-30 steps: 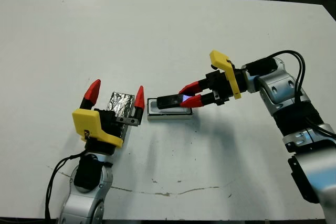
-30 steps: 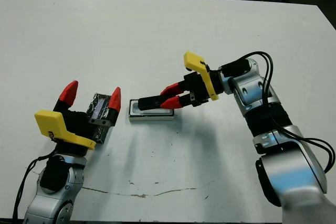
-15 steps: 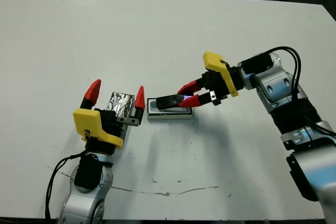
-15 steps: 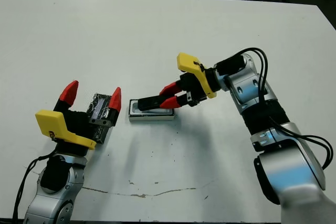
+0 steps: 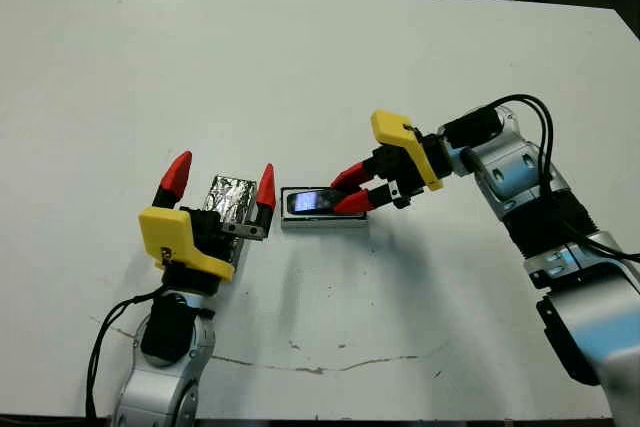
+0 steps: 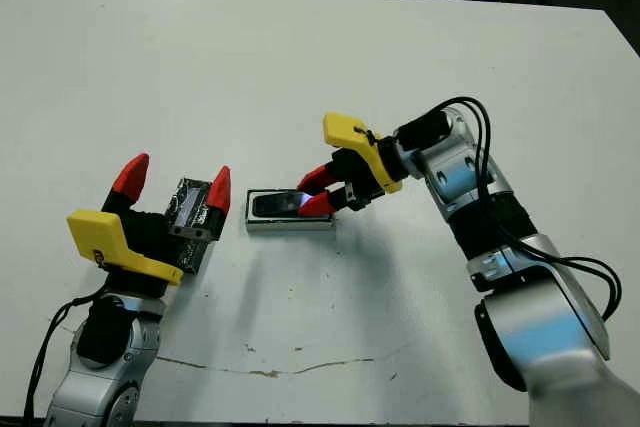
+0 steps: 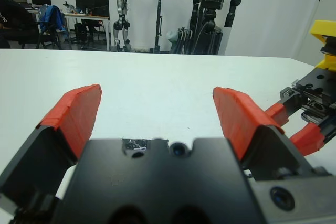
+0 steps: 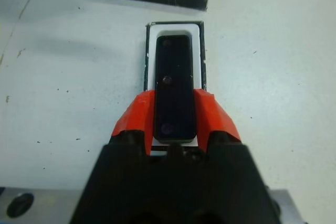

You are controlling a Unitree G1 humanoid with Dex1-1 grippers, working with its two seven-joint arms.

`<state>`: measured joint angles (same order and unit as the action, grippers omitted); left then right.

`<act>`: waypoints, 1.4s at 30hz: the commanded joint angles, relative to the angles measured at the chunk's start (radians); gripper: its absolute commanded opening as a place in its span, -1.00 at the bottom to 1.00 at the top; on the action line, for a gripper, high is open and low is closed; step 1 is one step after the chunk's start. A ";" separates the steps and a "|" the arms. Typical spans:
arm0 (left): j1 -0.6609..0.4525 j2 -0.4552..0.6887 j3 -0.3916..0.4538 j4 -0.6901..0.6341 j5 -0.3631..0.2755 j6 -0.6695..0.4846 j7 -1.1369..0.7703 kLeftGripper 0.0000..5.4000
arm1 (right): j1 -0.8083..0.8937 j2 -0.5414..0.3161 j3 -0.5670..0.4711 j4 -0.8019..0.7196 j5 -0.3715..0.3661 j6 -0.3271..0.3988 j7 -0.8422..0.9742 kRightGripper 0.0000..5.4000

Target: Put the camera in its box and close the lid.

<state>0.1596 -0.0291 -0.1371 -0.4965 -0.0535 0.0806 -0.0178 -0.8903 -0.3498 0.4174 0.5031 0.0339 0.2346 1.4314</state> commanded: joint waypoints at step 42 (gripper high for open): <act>0.022 0.002 -0.002 -0.008 -0.015 0.023 0.000 1.00 | 0.019 -0.025 -0.101 -0.032 0.072 -0.142 0.030 0.95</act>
<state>0.1627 -0.0296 -0.1387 -0.4980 -0.0709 0.0861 -0.0180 -0.8666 -0.3471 0.3326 0.4920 0.0903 0.0751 1.4544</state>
